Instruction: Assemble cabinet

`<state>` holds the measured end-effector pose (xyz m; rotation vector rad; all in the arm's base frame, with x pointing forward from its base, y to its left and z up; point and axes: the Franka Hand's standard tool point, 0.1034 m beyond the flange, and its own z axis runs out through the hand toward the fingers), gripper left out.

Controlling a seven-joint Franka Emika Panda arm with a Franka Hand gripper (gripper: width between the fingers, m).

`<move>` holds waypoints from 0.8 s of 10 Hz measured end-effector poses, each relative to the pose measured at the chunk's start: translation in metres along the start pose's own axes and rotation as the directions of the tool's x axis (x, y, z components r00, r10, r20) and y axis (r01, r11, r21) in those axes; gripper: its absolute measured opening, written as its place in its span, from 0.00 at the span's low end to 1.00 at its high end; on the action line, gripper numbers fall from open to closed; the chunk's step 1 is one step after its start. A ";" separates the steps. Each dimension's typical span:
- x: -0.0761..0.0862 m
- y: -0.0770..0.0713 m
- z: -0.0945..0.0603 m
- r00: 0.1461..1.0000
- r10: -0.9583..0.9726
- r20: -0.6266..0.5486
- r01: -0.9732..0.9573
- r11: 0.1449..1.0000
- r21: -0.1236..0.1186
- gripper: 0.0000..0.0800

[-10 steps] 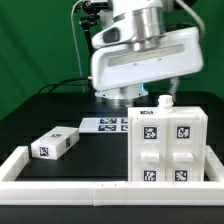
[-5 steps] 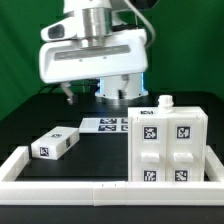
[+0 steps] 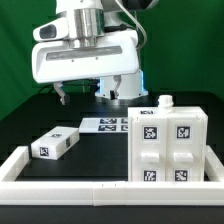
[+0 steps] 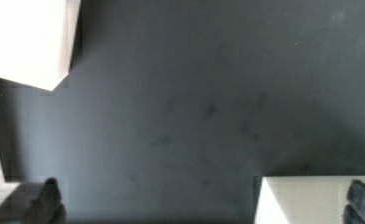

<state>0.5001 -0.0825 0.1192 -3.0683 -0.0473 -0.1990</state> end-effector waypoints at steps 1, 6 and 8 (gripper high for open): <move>-0.012 0.009 0.002 0.993 0.087 0.074 -0.086 0.996 -0.008 1.00; -0.027 0.047 0.003 0.984 0.145 0.105 -0.141 0.989 -0.044 1.00; -0.027 0.046 0.003 0.985 0.140 0.105 -0.136 0.990 -0.042 1.00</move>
Offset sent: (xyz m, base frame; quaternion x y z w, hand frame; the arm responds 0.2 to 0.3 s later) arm -0.0140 -0.0605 -0.0028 -0.0738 -0.0560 0.0267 0.9953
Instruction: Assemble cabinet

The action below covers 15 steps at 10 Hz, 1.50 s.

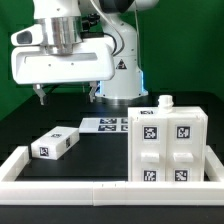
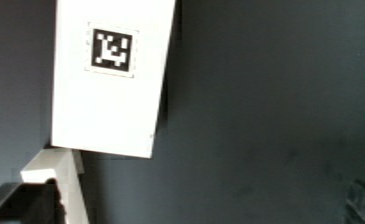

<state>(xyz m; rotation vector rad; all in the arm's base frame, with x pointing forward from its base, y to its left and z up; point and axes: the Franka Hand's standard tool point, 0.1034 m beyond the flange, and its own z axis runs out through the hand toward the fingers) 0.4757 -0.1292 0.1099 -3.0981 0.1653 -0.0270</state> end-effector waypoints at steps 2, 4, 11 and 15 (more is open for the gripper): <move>0.000 0.000 0.000 1.000 -0.001 0.000 0.001 1.000 0.000 1.00; 0.000 0.000 0.000 1.000 -0.002 0.000 0.002 1.000 0.000 1.00; -0.015 0.034 0.038 0.997 0.051 0.054 -0.053 0.998 0.030 1.00; -0.014 0.033 0.043 0.999 0.020 0.050 -0.021 0.999 0.027 1.00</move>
Offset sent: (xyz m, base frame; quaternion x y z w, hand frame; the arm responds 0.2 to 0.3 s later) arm 0.0000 0.0000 0.0000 0.0000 0.0000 0.0000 1.0000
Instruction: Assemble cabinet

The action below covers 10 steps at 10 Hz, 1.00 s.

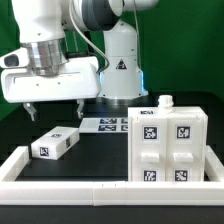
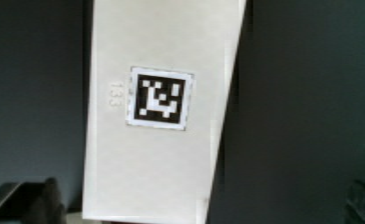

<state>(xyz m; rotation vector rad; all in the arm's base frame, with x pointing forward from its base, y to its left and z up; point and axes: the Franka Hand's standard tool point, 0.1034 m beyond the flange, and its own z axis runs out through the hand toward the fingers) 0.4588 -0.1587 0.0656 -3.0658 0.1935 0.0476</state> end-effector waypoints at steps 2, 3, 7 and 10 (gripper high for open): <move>-0.004 0.009 0.023 1.000 -0.006 0.004 0.006 1.000 -0.012 1.00; -0.004 0.012 0.026 1.000 -0.007 -0.003 0.007 1.000 -0.018 1.00; -0.008 0.018 0.048 0.999 -0.028 -0.024 0.027 0.999 -0.042 1.00; -0.015 0.016 0.058 0.997 -0.047 -0.057 0.044 0.997 -0.066 1.00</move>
Offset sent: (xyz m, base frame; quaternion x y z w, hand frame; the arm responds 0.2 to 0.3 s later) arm -0.0052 -0.0168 -0.0187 -0.0244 0.0112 0.0072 0.9996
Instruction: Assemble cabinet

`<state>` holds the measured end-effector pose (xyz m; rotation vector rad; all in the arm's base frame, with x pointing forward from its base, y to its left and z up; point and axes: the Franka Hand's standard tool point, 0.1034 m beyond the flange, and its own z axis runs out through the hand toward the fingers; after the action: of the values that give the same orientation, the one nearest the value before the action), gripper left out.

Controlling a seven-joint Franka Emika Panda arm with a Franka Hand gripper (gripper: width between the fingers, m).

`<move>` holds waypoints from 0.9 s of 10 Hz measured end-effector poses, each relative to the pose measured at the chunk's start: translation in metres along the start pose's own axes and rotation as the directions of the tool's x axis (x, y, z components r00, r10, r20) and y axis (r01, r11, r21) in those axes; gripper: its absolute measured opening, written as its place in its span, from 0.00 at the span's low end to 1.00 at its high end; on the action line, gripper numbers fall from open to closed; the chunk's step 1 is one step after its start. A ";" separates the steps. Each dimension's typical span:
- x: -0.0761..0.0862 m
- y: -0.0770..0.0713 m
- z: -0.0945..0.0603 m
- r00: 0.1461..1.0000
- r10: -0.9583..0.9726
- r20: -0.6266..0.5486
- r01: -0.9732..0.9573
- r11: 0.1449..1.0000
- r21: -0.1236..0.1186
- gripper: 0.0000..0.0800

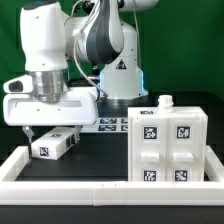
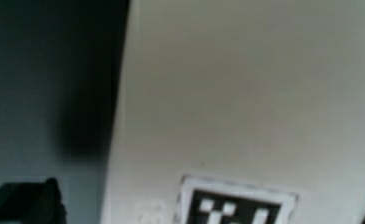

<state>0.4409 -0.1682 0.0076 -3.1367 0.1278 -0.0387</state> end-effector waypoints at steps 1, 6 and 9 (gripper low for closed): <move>0.000 -0.002 0.001 1.000 -0.004 0.002 0.004 1.000 0.000 0.86; 0.006 -0.019 -0.005 1.000 -0.029 -0.005 0.029 1.000 0.003 0.68; 0.025 -0.073 -0.057 0.998 -0.058 -0.030 0.059 0.998 0.023 0.68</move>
Offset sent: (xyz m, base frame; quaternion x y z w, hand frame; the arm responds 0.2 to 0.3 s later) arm -0.0020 0.0091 0.0014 0.0024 -0.0008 0.0030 1.0000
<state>0.4704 -0.0974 0.0658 -3.1160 0.0356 -0.0851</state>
